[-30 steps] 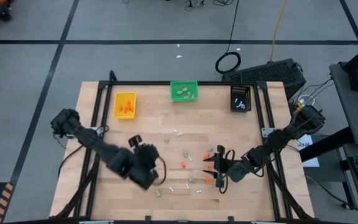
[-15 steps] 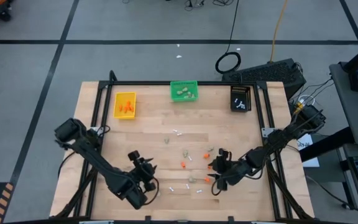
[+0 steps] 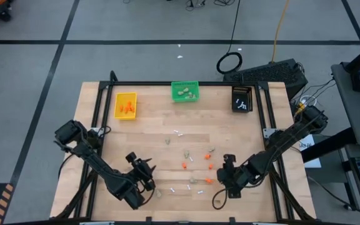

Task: Sort Halloween decoration
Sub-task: Put the white bone toy into the black bin

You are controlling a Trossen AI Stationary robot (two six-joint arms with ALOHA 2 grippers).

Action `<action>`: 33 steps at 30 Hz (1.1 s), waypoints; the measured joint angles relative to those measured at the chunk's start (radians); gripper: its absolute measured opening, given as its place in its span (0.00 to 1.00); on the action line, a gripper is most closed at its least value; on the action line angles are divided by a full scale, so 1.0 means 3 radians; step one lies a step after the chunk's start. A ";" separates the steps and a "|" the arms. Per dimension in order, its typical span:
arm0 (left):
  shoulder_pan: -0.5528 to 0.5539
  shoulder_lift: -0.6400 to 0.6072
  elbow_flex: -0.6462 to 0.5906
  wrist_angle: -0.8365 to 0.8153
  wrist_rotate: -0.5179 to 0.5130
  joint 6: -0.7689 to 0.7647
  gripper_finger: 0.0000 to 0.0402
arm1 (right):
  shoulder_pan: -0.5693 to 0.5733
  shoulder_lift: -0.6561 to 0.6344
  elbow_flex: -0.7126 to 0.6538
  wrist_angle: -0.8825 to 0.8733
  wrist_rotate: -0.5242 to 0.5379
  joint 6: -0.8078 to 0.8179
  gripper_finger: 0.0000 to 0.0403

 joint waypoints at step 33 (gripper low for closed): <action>0.0089 0.0000 0.0000 0.0102 -0.0104 0.0287 0.42 | -0.0031 0.0534 0.0006 0.0181 -0.0171 0.0094 0.58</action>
